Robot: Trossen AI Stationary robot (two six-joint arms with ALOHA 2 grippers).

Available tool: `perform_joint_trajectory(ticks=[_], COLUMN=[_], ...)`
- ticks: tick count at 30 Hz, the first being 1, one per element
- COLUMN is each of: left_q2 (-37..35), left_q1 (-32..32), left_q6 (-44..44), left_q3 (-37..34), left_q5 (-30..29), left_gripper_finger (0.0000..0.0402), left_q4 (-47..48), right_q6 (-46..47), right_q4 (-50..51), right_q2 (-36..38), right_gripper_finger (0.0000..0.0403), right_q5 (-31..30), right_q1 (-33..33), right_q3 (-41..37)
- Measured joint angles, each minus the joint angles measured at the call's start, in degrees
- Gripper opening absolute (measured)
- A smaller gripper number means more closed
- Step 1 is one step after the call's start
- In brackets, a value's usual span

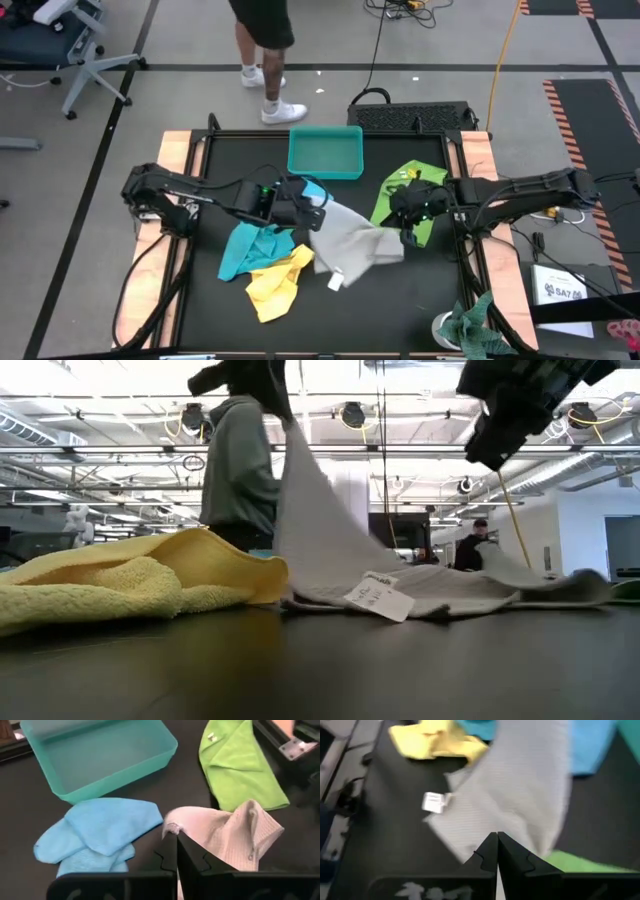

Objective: Fold microfiber towels
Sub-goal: Fold the gray microfiber towel

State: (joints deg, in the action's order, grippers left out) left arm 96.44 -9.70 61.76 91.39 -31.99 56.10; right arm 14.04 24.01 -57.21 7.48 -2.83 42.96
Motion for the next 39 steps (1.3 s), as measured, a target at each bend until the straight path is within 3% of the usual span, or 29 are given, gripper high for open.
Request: perform_joint_trajectory(ticks=[11,18,25,32,39], left_q2=[2.85,2.96,2.98,2.98,2.98], left_q1=[3.72,4.66,4.35,4.02,3.17], left_q6=[-2.41,-5.74,-8.34,-11.44,-13.20], left_q3=[-0.02,-0.02,-0.02,-0.02,-0.02], left_q5=[3.51,4.70,5.01,6.01,6.12], left_gripper_finger=[0.0000,0.0000,0.0000,0.0000,0.0000], left_q4=[0.68,0.89,0.94,0.89,1.00], right_q6=[-10.53,-13.27,-12.54,-12.35,-10.35], right_q4=[3.69,3.53,-5.82,-13.96,-15.98], right_q2=[-17.58,-27.42,-33.67,-40.41,-46.97], right_gripper_finger=[0.0005,0.0060,0.0100,0.0102,0.0102], right_q5=[1.86,2.79,0.19,-5.99,-6.20], right_q1=[-8.03,-13.04,-18.96,-21.45,-21.66], right_q3=[8.11,11.59,15.14,16.66,16.70])
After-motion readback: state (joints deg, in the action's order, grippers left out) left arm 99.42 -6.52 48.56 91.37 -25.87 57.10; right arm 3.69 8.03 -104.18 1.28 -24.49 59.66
